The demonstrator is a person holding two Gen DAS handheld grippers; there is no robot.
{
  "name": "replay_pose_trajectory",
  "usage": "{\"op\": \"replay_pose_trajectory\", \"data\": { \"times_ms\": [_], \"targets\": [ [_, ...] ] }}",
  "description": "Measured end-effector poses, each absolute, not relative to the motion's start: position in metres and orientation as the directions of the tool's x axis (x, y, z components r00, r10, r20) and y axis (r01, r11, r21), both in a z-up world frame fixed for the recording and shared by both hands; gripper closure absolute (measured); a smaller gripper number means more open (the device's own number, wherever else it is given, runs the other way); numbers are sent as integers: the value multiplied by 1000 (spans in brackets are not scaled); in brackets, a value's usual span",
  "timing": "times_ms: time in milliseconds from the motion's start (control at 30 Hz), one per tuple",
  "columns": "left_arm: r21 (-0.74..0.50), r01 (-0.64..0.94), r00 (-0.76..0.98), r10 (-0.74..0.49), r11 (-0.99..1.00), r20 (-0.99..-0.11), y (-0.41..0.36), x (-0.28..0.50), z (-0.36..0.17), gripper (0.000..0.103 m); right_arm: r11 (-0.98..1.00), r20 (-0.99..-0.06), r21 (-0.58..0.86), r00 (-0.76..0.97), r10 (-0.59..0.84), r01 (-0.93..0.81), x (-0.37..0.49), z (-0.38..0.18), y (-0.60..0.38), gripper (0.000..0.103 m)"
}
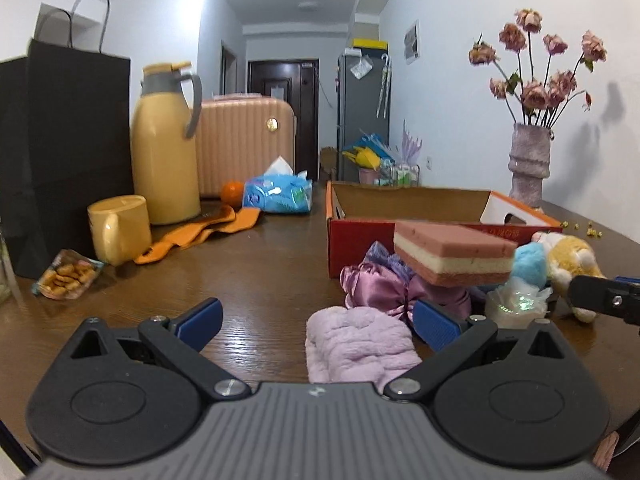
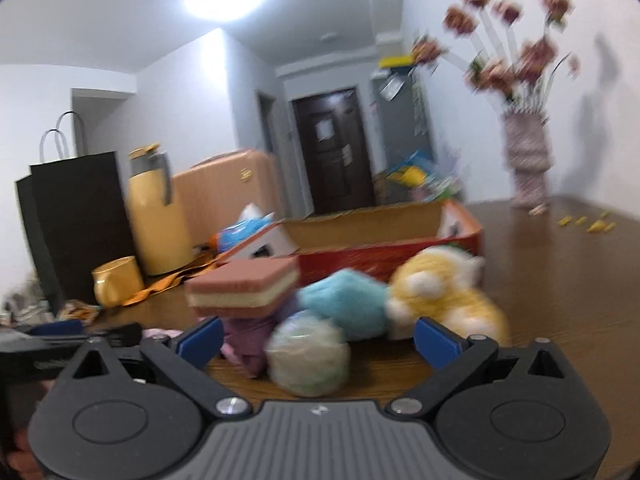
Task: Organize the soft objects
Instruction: 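Move the right gripper to the pink-and-cream sponge block and close on it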
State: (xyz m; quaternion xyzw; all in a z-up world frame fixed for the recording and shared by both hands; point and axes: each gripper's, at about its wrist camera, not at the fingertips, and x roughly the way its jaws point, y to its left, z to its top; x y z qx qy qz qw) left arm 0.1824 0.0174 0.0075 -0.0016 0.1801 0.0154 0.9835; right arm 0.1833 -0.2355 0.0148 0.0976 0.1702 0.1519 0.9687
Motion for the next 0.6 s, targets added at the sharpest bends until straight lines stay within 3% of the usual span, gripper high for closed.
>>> {"op": "replay_pose_trajectory", "data": {
  "times_ms": [233, 400, 533, 600],
  "targets": [
    [-66, 50, 899, -74, 997, -432, 21, 202, 0, 0, 925, -347, 250, 865, 362, -286, 211, 8, -213, 24],
    [-86, 87, 885, -116, 993, -452, 35, 194, -6, 2, 936, -348, 199, 872, 344, -290, 213, 4, -202, 25],
    [-36, 26, 904, -39, 999, -425, 37, 198, -7, 2, 926, -315, 213, 875, 367, -312, 215, 10, -202, 25],
    [-73, 29, 905, -57, 997, -421, 45, 200, -4, 2, 923, -297, 198, 877, 378, -331, 218, 15, -196, 25]
  ]
}}
